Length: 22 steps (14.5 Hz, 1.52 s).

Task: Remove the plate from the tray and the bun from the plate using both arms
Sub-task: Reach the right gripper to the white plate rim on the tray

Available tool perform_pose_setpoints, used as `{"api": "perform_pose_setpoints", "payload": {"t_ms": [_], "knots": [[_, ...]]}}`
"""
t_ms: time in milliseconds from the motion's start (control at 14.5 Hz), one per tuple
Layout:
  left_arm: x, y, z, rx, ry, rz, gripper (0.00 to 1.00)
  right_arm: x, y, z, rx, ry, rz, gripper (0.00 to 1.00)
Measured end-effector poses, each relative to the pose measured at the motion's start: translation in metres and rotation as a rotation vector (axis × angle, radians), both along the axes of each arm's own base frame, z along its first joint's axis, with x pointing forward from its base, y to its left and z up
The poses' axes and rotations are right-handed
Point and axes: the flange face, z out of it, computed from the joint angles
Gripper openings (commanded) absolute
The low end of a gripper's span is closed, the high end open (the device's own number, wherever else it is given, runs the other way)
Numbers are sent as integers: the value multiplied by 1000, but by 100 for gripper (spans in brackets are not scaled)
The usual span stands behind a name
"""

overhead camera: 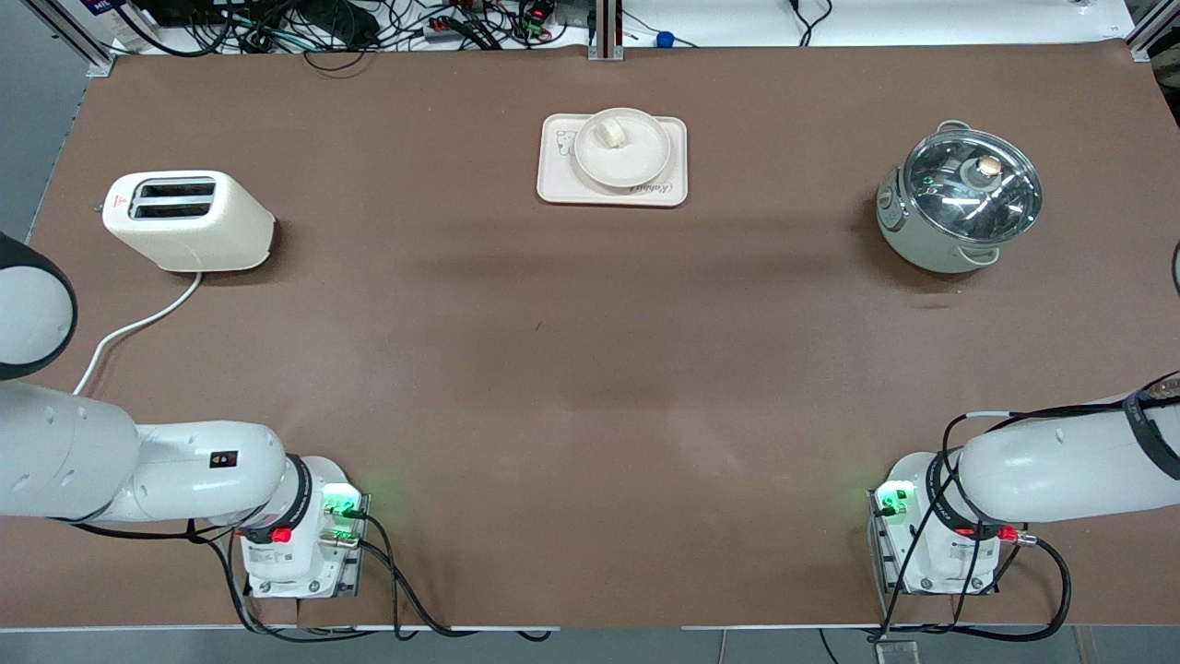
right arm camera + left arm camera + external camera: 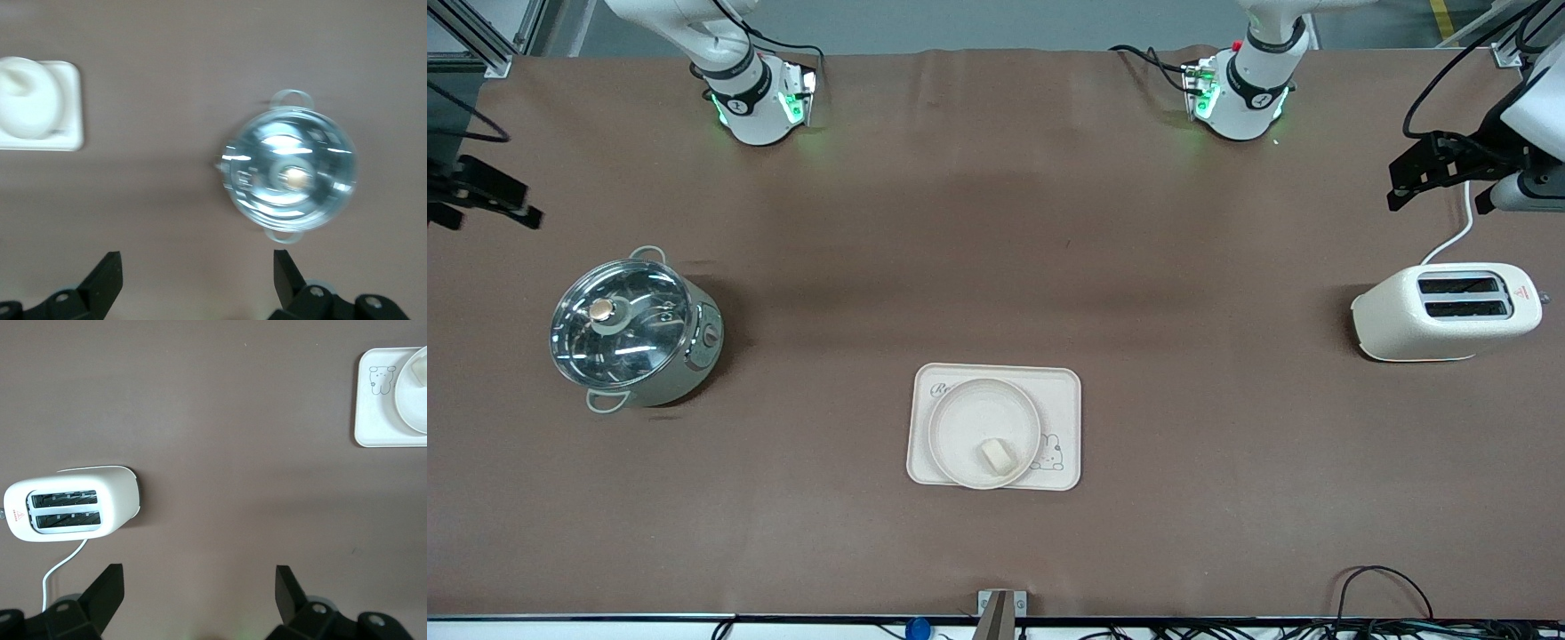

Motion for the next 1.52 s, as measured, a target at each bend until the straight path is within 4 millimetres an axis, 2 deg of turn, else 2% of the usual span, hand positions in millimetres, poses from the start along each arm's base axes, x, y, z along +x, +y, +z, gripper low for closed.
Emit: {"api": "perform_pose_setpoints", "payload": {"t_ms": [69, 138, 277, 346, 415, 553, 623, 692, 899, 1038, 1107, 1176, 1245, 1314, 1522], "knots": [[0, 0, 0, 0, 0, 1, 100, 14, 36, -18, 28, -7, 3, 100], [0, 1, 0, 0, 0, 1, 100, 30, 78, -45, 59, -9, 10, 100], [1, 1, -1, 0, 1, 2, 100, 65, 168, -127, 144, 7, 15, 100], [1, 1, -1, 0, 1, 1, 100, 79, 204, -176, 191, 18, 3, 100], [1, 1, -1, 0, 2, 2, 100, 92, 230, -228, 231, 30, -19, 100], [1, 1, -1, 0, 3, 2, 100, 106, 260, -318, 267, 44, -70, 100], [1, 1, -2, 0, 4, 2, 100, 109, 270, -352, 267, 34, -84, 100], [2, 1, -3, 0, 5, 2, 100, 110, 281, -377, 262, 13, -91, 100], [3, 1, -4, 0, 8, 1, 100, 104, 318, -425, 257, -52, -87, 99], [3, 1, -5, 0, 9, 1, 100, 102, 328, -443, 263, -55, -95, 87], [3, 1, -5, 0, 9, 1, 100, 103, 329, -449, 273, -49, -107, 72], [3, 1, -5, 0, 9, 1, 100, 105, 329, -454, 284, -43, -120, 52], [3, 1, -5, 0, 10, 1, 100, 106, 329, -457, 289, -41, -129, 15], [3, 0, -5, 0, 10, 1, 100, 108, 327, -458, 291, -41, -132, 0], [3, 0, -6, 0, 11, 1, 100, 109, 326, -460, 290, -46, -128, 0]]}}
